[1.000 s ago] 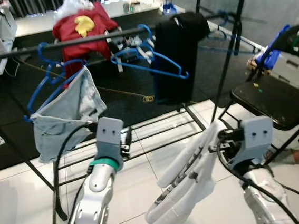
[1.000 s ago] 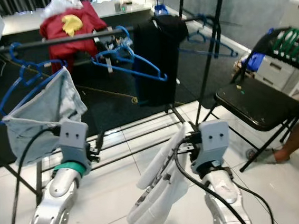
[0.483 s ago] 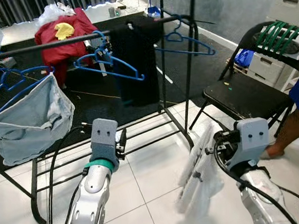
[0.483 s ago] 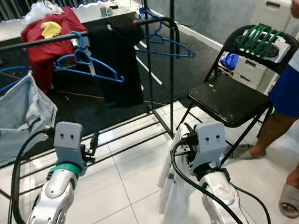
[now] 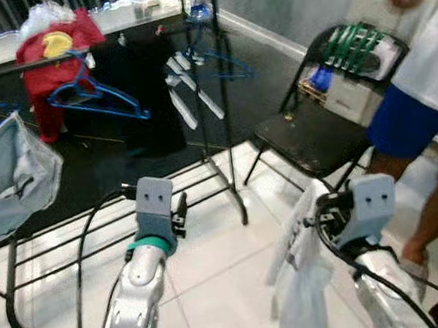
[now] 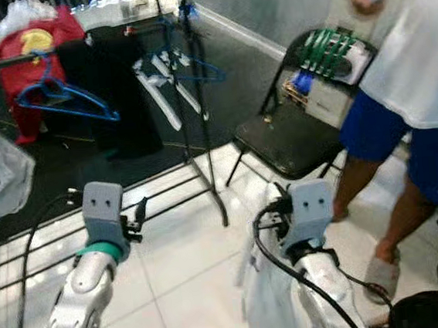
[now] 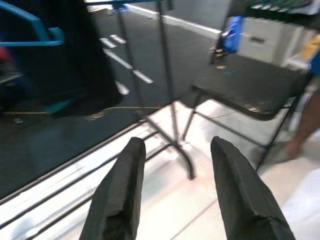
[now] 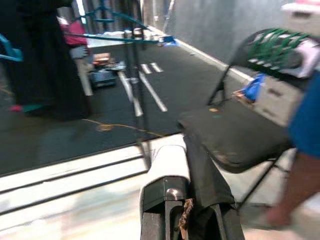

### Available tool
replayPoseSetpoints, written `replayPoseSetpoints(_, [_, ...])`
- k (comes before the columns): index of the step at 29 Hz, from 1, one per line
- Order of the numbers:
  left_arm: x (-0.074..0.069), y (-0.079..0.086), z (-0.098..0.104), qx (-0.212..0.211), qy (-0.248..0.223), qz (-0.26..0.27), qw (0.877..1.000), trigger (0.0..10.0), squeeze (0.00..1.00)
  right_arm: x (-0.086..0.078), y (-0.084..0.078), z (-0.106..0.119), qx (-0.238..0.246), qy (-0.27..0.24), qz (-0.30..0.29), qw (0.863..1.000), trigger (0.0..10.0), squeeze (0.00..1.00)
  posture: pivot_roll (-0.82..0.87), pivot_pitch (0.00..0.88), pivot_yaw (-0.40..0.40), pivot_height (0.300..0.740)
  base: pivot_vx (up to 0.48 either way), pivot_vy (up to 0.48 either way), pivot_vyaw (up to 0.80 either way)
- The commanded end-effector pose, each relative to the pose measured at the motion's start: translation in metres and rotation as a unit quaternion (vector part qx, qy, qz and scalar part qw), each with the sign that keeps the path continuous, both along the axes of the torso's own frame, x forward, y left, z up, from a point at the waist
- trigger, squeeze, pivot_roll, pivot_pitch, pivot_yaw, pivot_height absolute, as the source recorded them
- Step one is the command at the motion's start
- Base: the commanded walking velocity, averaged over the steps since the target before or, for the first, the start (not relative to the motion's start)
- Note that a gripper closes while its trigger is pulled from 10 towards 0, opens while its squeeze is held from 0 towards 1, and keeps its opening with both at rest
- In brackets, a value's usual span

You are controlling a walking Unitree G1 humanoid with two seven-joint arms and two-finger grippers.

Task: Hang hanger

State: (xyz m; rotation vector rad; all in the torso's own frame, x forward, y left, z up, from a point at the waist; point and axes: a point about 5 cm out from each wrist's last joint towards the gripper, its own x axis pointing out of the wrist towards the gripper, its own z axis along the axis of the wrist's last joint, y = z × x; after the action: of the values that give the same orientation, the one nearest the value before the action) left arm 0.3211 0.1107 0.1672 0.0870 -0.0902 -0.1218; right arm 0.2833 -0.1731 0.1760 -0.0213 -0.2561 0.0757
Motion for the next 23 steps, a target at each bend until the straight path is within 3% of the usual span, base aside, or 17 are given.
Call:
replayPoseSetpoints(1, [-0.0012, 0.0097, -0.0058, 0.001, 0.012, 0.014, 1.0, 10.0, 0.0, -0.0006, 0.0067, 0.0017, 0.009, -0.006, 0.013, 1.0, 10.0, 0.0, -0.23, 0.1, 0.081, 0.74, 0.0, 0.48, 0.0])
replayPoseSetpoints(9, [-0.001, 0.0106, -0.0051, 0.0, 0.011, 0.015, 1.0, 10.0, 0.0, -0.0007, 0.008, 0.002, 0.01, -0.006, 0.015, 1.0, 10.0, 0.0, -0.23, 0.1, 0.083, 0.74, 0.0, 0.48, 0.0])
replayPoseSetpoints(13, [-0.0013, 0.01, -0.0038, 0.002, 0.007, 0.011, 1.0, 10.0, 0.0, -0.0004, 0.0113, 0.0004, -0.016, -0.003, 0.021, 1.0, 10.0, 0.0, -0.23, 0.1, 0.084, 0.74, 0.0, 0.0, 0.0])
replayPoseSetpoints(23, [-0.0025, 0.0075, -0.005, -0.013, 0.014, 0.004, 1.0, 10.0, 0.0, -0.0008, 0.0116, -0.0011, -0.032, -0.001, 0.027, 0.999, 10.0, 0.0, -0.23, 0.101, 0.084, 0.74, 0.0, 0.0, 0.75])
